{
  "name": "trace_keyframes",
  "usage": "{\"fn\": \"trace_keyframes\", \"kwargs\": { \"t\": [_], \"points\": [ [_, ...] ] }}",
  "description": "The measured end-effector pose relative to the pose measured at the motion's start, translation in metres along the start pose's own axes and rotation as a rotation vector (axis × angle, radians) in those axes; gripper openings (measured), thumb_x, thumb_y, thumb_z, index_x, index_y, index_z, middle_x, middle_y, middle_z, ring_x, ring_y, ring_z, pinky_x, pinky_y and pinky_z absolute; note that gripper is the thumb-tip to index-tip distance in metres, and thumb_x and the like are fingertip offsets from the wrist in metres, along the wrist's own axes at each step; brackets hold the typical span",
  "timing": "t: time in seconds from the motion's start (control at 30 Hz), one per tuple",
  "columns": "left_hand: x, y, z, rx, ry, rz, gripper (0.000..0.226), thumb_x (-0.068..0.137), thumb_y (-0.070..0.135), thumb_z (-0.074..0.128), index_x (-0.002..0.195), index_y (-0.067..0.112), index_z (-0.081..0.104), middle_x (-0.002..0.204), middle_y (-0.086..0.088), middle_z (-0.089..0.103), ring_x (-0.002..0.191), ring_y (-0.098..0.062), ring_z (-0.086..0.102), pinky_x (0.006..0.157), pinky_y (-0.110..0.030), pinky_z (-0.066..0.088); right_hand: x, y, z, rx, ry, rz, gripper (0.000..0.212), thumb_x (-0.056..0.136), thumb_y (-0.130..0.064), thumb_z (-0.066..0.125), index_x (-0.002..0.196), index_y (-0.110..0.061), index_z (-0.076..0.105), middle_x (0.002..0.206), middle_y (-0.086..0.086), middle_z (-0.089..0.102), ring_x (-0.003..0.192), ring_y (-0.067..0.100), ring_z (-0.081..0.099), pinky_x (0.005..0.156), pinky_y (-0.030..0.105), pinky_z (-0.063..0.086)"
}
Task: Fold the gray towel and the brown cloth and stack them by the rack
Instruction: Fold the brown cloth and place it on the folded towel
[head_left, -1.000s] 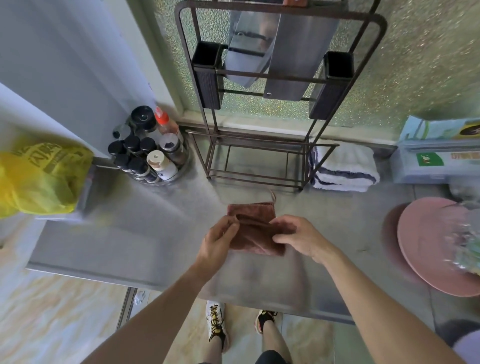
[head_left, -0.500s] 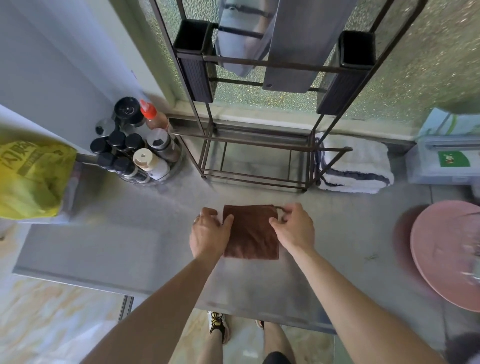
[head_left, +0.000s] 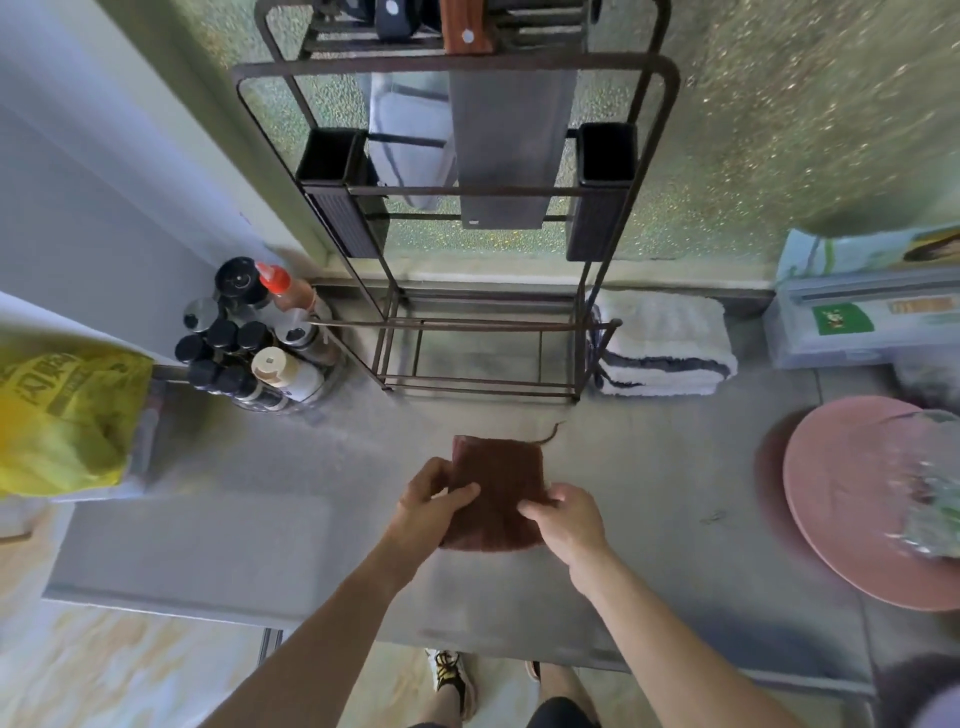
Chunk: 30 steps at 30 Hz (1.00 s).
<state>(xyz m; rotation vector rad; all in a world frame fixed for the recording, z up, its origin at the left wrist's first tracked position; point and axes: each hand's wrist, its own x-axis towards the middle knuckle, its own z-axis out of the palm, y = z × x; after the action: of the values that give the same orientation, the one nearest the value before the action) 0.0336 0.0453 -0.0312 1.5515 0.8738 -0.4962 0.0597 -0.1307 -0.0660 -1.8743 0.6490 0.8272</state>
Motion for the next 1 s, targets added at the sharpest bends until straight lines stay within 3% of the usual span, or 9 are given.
{"fn": "trace_keyframes", "kwargs": {
  "t": [0.1,0.2,0.33,0.43,0.57,0.63,0.7,0.83,1.0],
  "points": [
    [-0.023,0.012,0.016,-0.213,-0.130,-0.054,0.014,0.086,0.010,0.070,0.099,0.015,0.070,0.100,-0.013,0.075,0.090,-0.028,0.073,0.076,-0.041,0.062,-0.014,0.009,-0.030,0.237,-0.099,0.042,0.020,0.082,-0.026,0.077,0.094,-0.019,0.062,0.090,-0.002,0.070,0.088,0.016,0.068,0.083,0.034,0.052],
    [-0.038,0.022,0.048,-0.298,-0.186,-0.111,0.033,0.082,0.007,0.070,0.115,0.007,0.067,0.113,-0.023,0.072,0.098,-0.037,0.070,0.095,-0.058,0.053,-0.030,0.023,-0.068,0.576,-0.263,0.145,0.016,0.089,-0.021,0.070,0.095,-0.006,0.071,0.088,0.010,0.078,0.082,0.021,0.074,0.078,0.034,0.058],
    [-0.046,0.046,0.104,-0.307,-0.275,-0.095,0.045,0.071,0.012,0.073,0.113,0.001,0.059,0.106,-0.023,0.072,0.093,-0.035,0.069,0.083,-0.050,0.055,-0.034,0.042,-0.129,0.861,-0.148,0.064,0.040,0.082,-0.003,0.072,0.120,-0.010,0.062,0.107,0.015,0.076,0.094,0.032,0.073,0.068,0.038,0.059],
    [-0.045,0.073,0.142,-0.237,-0.281,0.021,0.042,0.076,0.006,0.068,0.116,0.016,0.062,0.105,-0.017,0.073,0.089,-0.028,0.070,0.072,-0.038,0.057,-0.026,0.033,-0.182,0.843,-0.022,-0.055,0.036,0.083,0.008,0.067,0.112,-0.013,0.060,0.102,0.017,0.071,0.080,0.026,0.071,0.059,0.033,0.058],
    [-0.036,0.116,0.181,-0.009,-0.184,0.339,0.056,0.087,-0.005,0.060,0.120,0.039,0.052,0.104,-0.011,0.069,0.078,-0.011,0.068,0.066,-0.028,0.058,0.000,-0.011,-0.237,0.633,0.068,-0.284,0.028,0.082,0.005,0.072,0.095,-0.020,0.077,0.107,0.014,0.072,0.093,0.025,0.071,0.085,0.038,0.058],
    [-0.028,0.141,0.192,0.196,-0.056,0.495,0.050,0.087,-0.001,0.057,0.118,0.038,0.057,0.099,-0.002,0.068,0.071,-0.006,0.065,0.064,-0.019,0.053,0.014,-0.040,-0.252,0.478,0.102,-0.378,0.036,0.079,0.003,0.075,0.096,-0.028,0.078,0.107,0.002,0.075,0.089,0.018,0.072,0.078,0.030,0.059],
    [-0.018,0.164,0.201,0.391,0.072,0.578,0.045,0.087,0.002,0.054,0.119,0.032,0.064,0.104,-0.001,0.069,0.085,-0.015,0.067,0.072,-0.021,0.052,0.030,-0.067,-0.259,0.367,0.129,-0.445,0.046,0.077,0.006,0.073,0.105,-0.030,0.076,0.108,-0.002,0.074,0.081,0.014,0.071,0.071,0.023,0.058],
    [0.008,0.188,0.214,0.631,0.172,0.611,0.051,0.087,-0.002,0.048,0.133,0.017,0.058,0.134,-0.011,0.058,0.120,-0.028,0.058,0.098,-0.032,0.044,0.066,-0.099,-0.252,0.285,0.115,-0.476,0.058,0.075,0.013,0.064,0.124,-0.019,0.069,0.108,0.010,0.074,0.083,0.020,0.072,0.083,0.037,0.061],
    [0.039,0.183,0.221,0.813,0.167,0.527,0.060,0.084,-0.005,0.047,0.141,0.012,0.050,0.139,-0.016,0.048,0.129,-0.034,0.049,0.110,-0.042,0.039,0.105,-0.095,-0.236,0.065,0.121,-0.491,0.060,0.074,0.007,0.065,0.130,-0.016,0.064,0.121,0.009,0.070,0.097,0.024,0.070,0.090,0.035,0.058]
  ]
}}
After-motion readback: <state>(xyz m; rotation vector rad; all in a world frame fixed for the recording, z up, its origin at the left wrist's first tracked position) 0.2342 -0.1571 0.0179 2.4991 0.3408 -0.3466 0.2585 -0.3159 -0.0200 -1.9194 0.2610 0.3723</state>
